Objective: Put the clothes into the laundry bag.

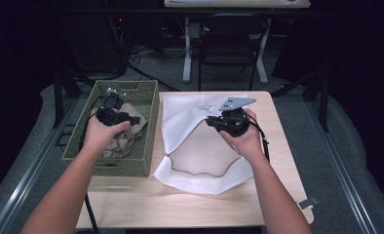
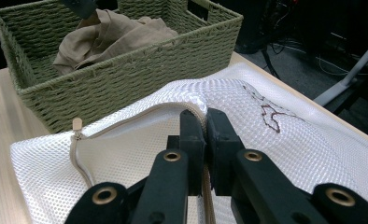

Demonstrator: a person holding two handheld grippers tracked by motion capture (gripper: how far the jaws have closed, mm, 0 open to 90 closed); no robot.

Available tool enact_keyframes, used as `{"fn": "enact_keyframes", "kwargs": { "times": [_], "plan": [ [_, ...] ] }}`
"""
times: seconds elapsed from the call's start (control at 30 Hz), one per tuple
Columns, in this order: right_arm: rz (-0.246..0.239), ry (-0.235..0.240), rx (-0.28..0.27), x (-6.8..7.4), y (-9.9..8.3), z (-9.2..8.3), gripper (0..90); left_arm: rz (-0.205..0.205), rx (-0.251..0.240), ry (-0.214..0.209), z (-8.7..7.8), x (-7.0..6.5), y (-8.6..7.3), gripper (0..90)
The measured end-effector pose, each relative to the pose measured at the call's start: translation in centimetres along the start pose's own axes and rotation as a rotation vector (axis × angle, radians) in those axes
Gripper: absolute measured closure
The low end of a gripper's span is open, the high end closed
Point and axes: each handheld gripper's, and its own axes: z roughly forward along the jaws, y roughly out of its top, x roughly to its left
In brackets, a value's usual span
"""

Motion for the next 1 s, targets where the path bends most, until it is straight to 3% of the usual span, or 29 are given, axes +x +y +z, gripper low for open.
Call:
{"fn": "enact_keyframes", "kwargs": {
  "times": [0.1, 0.53, 0.7, 1.0],
  "plan": [
    [0.001, 0.0, 0.0, 0.0, 0.0, 0.0, 86.2, -0.002, 0.013, 0.02, 0.1, 0.3, 0.4, 45.8],
    [0.006, 0.002, -0.002, -0.1, -0.1, 0.0, 86.2, -0.025, 0.016, 0.029, 0.7, 1.4, 1.9, 44.2],
    [0.007, 0.002, -0.002, -0.1, -0.1, 0.0, 86.2, -0.021, 0.038, 0.048, 1.5, 1.7, 2.2, 42.6],
    [0.009, 0.001, 0.003, -0.2, -0.1, 0.1, 86.1, -0.062, 0.078, 0.065, 3.3, 3.1, 2.8, 42.1]
  ]
}}
